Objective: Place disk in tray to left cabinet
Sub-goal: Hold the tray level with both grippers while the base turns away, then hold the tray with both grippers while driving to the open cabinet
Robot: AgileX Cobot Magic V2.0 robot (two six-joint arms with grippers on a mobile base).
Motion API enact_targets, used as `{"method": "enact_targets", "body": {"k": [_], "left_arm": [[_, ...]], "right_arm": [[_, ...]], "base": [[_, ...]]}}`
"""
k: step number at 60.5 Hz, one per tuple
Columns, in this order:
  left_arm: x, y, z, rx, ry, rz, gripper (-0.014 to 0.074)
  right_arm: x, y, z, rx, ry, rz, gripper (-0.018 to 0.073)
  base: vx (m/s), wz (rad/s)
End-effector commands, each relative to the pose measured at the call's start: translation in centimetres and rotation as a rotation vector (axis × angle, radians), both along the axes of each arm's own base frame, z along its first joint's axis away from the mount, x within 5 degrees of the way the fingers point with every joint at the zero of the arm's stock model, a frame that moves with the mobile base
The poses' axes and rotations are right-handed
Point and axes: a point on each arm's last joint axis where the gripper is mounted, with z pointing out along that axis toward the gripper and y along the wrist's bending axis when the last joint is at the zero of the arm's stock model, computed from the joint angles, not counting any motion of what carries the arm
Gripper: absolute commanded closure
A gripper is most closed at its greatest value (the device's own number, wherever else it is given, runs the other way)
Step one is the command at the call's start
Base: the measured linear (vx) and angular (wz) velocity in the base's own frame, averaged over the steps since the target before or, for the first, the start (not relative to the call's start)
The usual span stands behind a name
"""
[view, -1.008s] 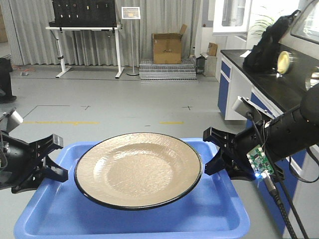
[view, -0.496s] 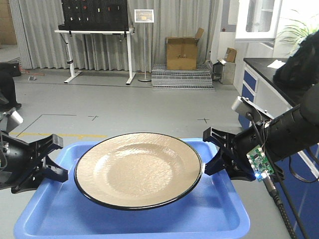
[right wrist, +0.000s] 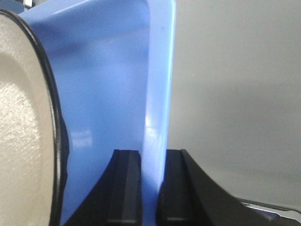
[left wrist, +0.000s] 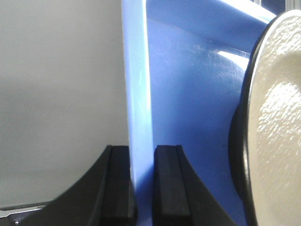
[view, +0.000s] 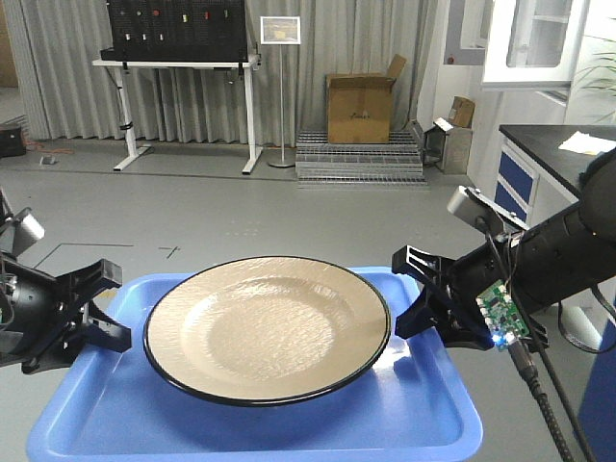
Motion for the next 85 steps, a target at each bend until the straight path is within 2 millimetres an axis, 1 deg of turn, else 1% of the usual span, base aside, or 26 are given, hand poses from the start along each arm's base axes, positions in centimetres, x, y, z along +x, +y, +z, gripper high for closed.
{"method": "enact_targets", "body": {"k": [1,85], "left_arm": [[-1.32,-2.39,3.42,-0.235,-0.04,-0.037,0.0596],[-1.29,-2.38,3.43,-0.235,-0.043,-0.034,0.0596]], "right_arm": [[-1.45,2.05,4.0,0.238,-0.058,0.025,0.0565],[-1.51,2.07,3.97,0.237,-0.051,0.029,0.0565]], "base": [[0.64,-0.04],[0.7,0.0]]}}
